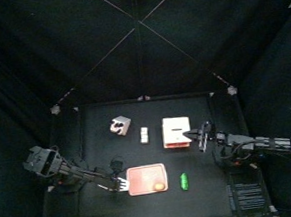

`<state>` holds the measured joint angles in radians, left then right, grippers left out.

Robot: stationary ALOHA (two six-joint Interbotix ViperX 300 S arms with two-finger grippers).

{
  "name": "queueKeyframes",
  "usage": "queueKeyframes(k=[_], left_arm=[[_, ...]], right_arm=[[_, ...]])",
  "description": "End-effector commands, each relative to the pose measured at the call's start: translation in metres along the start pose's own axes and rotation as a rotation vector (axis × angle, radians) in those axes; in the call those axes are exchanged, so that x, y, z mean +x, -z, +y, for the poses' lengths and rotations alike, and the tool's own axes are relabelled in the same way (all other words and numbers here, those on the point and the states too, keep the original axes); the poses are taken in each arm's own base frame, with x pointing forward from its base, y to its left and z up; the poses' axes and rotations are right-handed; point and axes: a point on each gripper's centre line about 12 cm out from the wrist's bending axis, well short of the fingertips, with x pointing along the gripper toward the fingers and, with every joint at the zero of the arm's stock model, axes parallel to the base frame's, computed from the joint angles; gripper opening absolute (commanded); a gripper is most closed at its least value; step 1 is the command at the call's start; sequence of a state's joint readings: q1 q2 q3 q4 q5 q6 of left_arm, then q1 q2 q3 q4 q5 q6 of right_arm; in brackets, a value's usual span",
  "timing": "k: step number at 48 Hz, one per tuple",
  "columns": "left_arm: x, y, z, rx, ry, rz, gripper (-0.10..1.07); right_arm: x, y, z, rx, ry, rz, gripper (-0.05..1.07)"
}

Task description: Grab starfruit

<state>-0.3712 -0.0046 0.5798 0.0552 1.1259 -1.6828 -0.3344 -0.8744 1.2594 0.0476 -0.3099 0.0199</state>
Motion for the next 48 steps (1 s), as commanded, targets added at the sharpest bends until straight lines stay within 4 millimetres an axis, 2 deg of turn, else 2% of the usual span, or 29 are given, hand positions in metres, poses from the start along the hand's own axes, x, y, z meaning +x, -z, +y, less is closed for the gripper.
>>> queueKeyframes(k=[1,27,48], left_arm=[[-0.001,0.0,-0.001,-0.005,0.012,0.003,1.01],[0.032,-0.001,0.006,-0.082,0.067,0.014,1.0],[0.037,-0.002,0.005,-0.108,0.101,0.017,1.0]], right_arm=[[0.002,-0.003,-0.001,0.003,0.005,-0.006,0.01],[0.002,-0.002,-0.002,0.004,0.012,-0.004,0.01],[0.002,-0.001,-0.003,0.004,0.015,0.001,0.01]])
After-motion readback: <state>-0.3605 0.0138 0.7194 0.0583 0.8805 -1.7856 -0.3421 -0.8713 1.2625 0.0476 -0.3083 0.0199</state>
